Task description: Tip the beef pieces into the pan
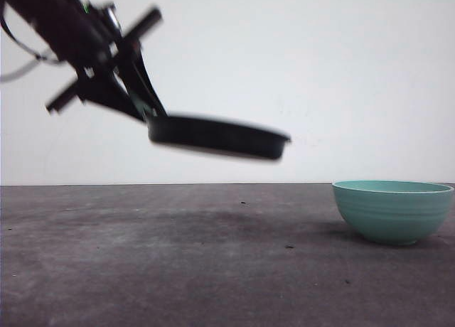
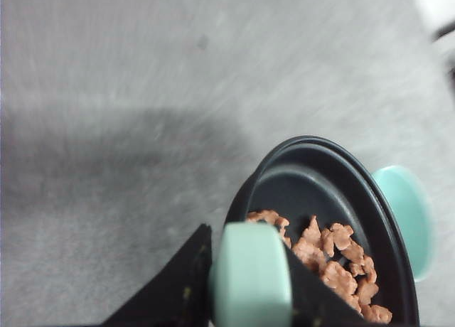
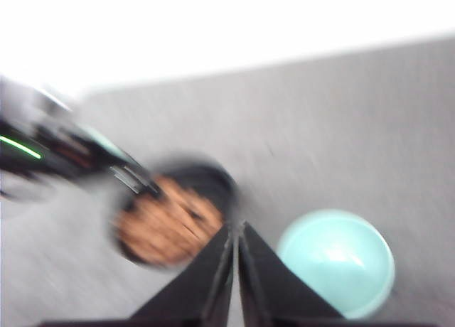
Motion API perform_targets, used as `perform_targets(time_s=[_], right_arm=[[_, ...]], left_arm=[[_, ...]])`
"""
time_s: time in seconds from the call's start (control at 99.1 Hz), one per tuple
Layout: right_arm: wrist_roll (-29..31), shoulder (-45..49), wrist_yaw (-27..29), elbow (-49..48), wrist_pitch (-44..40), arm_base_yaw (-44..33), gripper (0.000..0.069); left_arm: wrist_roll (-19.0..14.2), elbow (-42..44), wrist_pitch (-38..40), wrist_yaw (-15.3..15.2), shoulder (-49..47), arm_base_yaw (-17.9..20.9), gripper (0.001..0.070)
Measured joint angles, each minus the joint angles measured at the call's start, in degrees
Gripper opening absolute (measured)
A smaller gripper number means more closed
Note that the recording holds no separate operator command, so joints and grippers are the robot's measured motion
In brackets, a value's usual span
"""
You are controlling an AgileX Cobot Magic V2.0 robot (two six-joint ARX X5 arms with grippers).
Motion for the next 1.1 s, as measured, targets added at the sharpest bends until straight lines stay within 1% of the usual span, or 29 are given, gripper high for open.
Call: perform_targets(time_s=[0.091, 0.182, 0.262, 0.323, 0.403, 0.535, 0.716, 0.898, 0.938, 0.978, 1.019, 1.079, 1.089, 1.099], right_arm=[[1.9, -4.5, 0.2, 0.0, -1.9, 0.0, 0.0010], [3.1, -7.1, 0.9, 0.1, -6.3, 0.0, 0.0010], [3.8, -7.7, 1.2, 0.1, -11.4, 0.0, 0.0010], [4.1, -7.6, 1.2, 0.1, -15.3, 0.0, 0.0010], [4.3, -7.6, 1.2, 0.1, -17.7, 0.0, 0.0010], [4.6, -7.6, 1.7, 0.1, -16.2, 0.0, 0.0010], [4.7, -7.6, 1.7, 0.1, -12.1, 0.0, 0.0010], [5.6, -7.6, 1.5, 0.1, -11.5, 0.0, 0.0010], [5.7, -7.6, 1.1, 0.1, -11.5, 0.0, 0.0010], [6.1, -7.6, 0.2, 0.1, -11.5, 0.0, 0.0010], [6.4, -7.6, -0.3, 0.1, -11.5, 0.0, 0.0010], [6.8, -7.6, -1.3, 0.1, -11.5, 0.0, 0.0010], [6.9, -7.6, -1.4, 0.1, -11.5, 0.0, 0.0010], [7.0, -7.6, -1.4, 0.1, -11.5, 0.0, 0.0010]], left_arm=[[0.1, 0.0, 1.7, 0.7, 3.9, -0.3, 0.0055], [0.1, 0.0, 3.3, 1.0, 6.6, -0.7, 0.0055], [0.1, 0.0, 5.1, 2.3, 8.0, -0.8, 0.0055], [0.1, 0.0, 5.7, 2.4, 8.5, -0.9, 0.0055], [0.1, 0.0, 5.8, 2.1, 8.7, -0.9, 0.0055], [0.1, 0.0, 5.3, 1.2, 8.7, -0.8, 0.0055], [0.1, 0.0, 1.3, -1.4, 8.7, -0.8, 0.0057], [0.2, 0.0, 0.3, -1.8, 8.7, -0.8, 0.0106], [0.3, 0.0, 0.2, -1.8, 8.7, -0.8, 0.0137], [0.3, 0.0, 0.2, -1.8, 8.7, -0.8, 0.0200], [0.3, 0.0, 0.2, -1.8, 8.7, -0.8, 0.0290], [0.3, 0.1, -0.2, -1.8, 8.7, -0.8, 0.0439], [0.3, 0.1, -0.4, -1.8, 8.7, -0.8, 0.0472], [0.3, 0.1, -0.5, -1.7, 8.7, -0.8, 0.0483]])
